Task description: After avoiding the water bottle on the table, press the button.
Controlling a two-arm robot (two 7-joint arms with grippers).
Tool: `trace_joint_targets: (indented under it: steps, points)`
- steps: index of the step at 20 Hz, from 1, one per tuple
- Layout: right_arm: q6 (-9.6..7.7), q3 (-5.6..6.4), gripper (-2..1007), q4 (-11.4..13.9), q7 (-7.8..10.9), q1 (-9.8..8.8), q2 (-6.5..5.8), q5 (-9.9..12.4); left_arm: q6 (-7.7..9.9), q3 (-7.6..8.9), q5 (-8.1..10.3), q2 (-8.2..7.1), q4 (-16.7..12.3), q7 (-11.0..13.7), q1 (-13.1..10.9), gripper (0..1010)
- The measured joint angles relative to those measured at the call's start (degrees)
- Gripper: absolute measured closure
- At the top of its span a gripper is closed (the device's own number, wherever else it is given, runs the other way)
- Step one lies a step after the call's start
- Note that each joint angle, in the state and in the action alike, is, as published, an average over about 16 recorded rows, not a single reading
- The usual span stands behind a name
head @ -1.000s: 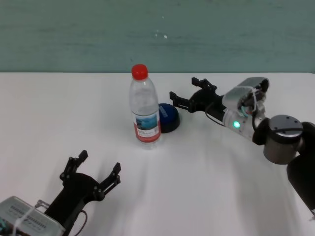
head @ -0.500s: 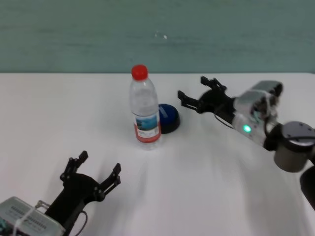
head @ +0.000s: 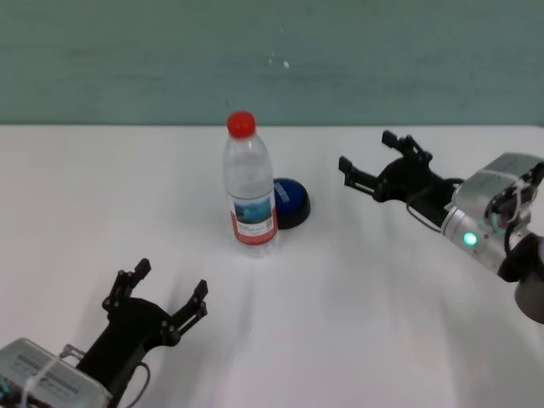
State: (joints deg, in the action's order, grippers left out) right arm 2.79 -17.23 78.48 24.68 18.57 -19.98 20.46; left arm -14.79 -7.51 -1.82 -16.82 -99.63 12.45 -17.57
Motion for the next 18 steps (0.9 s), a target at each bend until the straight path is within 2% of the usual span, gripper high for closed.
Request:
trace_joint_targets:
  steps: [4, 9, 14, 18]
  points:
    - [-0.15, 1.29, 1, 4.8, -0.97, -3.54, -1.63, 0.7, 0.00, 0.00, 0.00, 0.00, 0.0, 0.0, 0.0, 10]
    - [0.00, 2.65, 1, 9.5, -2.10, -7.54, -2.85, 1.4, 0.00, 0.00, 0.00, 0.00, 0.0, 0.0, 0.0, 10]
    - [0.42, 3.79, 1, 12.8, -3.13, -11.24, -3.38, 1.9, 0.00, 0.00, 0.00, 0.00, 0.0, 0.0, 0.0, 10]
    - [1.29, 4.53, 1, 14.3, -4.07, -14.00, -3.10, 2.0, 0.00, 0.00, 0.00, 0.00, 0.0, 0.0, 0.0, 10]
